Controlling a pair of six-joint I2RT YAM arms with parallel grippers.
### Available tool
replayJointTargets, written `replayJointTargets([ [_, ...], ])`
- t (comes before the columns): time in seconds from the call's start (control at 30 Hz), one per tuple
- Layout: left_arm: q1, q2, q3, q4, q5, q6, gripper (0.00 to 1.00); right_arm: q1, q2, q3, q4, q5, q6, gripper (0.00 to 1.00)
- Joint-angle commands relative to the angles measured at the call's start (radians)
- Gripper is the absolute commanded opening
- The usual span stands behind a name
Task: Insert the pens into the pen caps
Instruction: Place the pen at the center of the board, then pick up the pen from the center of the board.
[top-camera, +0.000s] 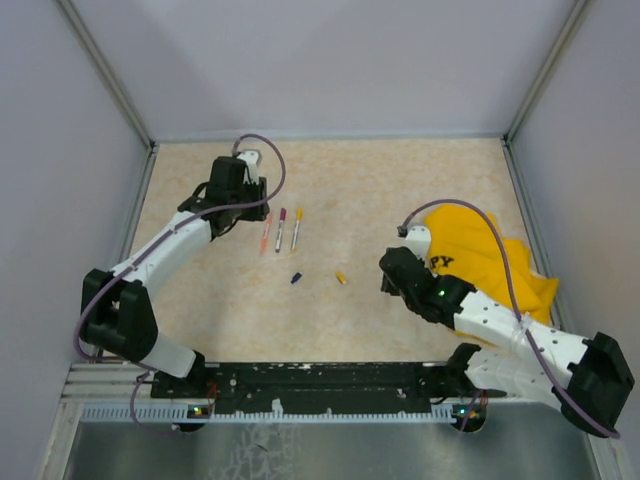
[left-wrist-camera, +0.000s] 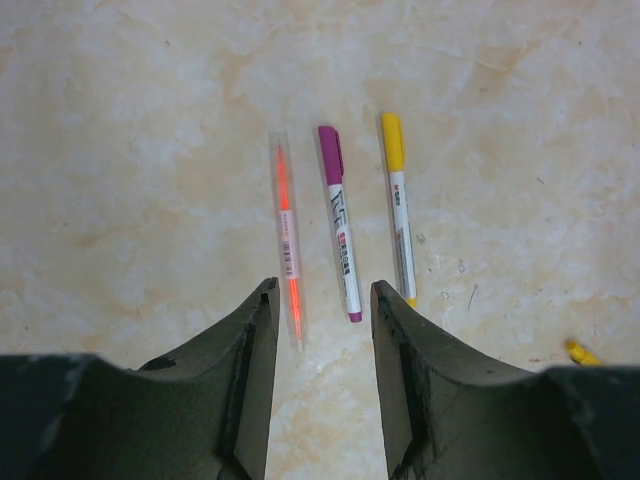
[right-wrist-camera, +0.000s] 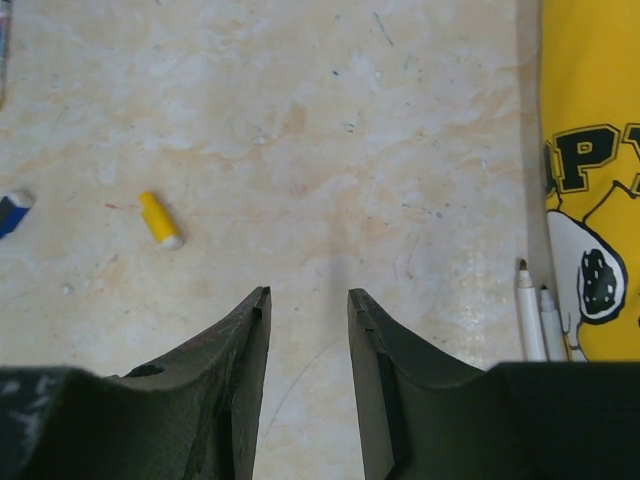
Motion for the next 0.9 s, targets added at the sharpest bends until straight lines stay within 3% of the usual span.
replayJointTargets([
  [0.0, 0.004, -0.038, -0.062, 0.091, 0.056, 0.015, 0.46, -0.069, 0.036, 0.046, -0.112, -0.025, 0.023, 0.38],
  [0.5, 0.004, -0.046, -0.062, 0.094, 0.17, 0.023, 0.46, -0.312, 0.2, 0.044, -0.195, -0.087, -0.021, 0.38],
  [0.87, 0.003, -0.036, -0.053, 0.088, 0.172, 0.033, 0.46, -0.429, 0.241, 0.012, -0.149, -0.165, -0.055, 0.37],
])
